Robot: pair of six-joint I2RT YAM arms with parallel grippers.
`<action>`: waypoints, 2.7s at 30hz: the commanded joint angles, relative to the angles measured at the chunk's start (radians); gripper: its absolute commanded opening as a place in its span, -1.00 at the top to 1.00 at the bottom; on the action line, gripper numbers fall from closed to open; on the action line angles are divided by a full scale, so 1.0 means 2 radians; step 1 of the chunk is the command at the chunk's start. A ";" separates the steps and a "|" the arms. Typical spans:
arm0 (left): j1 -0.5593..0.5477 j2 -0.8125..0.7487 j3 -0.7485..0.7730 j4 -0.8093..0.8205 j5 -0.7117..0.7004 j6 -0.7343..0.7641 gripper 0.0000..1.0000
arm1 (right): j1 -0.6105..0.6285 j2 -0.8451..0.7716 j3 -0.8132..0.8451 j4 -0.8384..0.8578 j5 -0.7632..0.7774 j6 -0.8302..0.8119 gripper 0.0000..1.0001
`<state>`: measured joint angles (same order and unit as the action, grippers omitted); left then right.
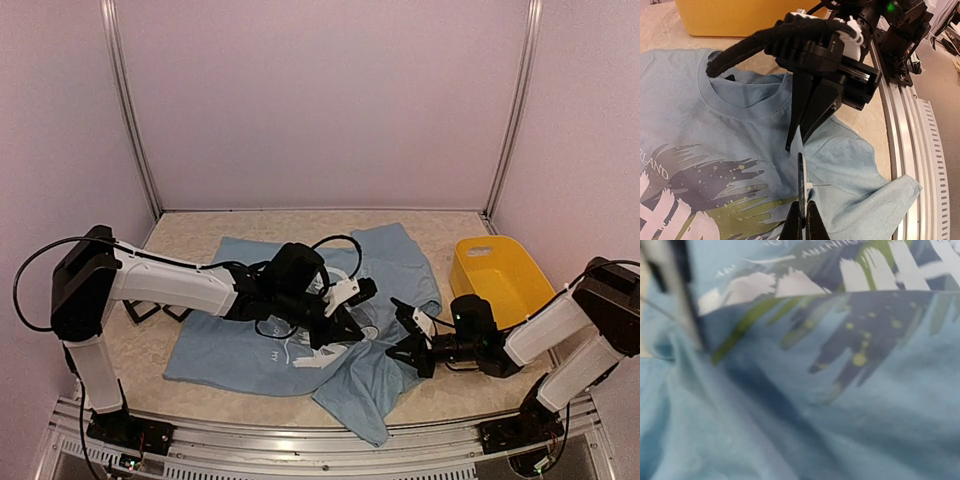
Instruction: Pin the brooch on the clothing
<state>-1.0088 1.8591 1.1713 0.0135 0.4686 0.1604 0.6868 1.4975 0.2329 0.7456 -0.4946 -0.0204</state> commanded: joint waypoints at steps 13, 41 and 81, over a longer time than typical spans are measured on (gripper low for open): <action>-0.002 -0.030 -0.019 0.013 -0.001 -0.005 1.00 | -0.009 -0.024 0.027 0.009 -0.069 0.005 -0.53; -0.005 -0.030 -0.017 0.011 0.005 0.002 1.00 | 0.020 0.066 0.082 0.107 -0.092 0.065 0.42; -0.031 -0.033 -0.028 -0.002 -0.149 0.031 1.00 | -0.028 -0.003 0.079 0.003 -0.116 0.135 0.01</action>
<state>-1.0248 1.8324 1.1351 0.0345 0.3222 0.1677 0.6575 1.5982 0.4297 0.8043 -0.7036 0.3279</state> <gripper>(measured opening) 0.010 0.429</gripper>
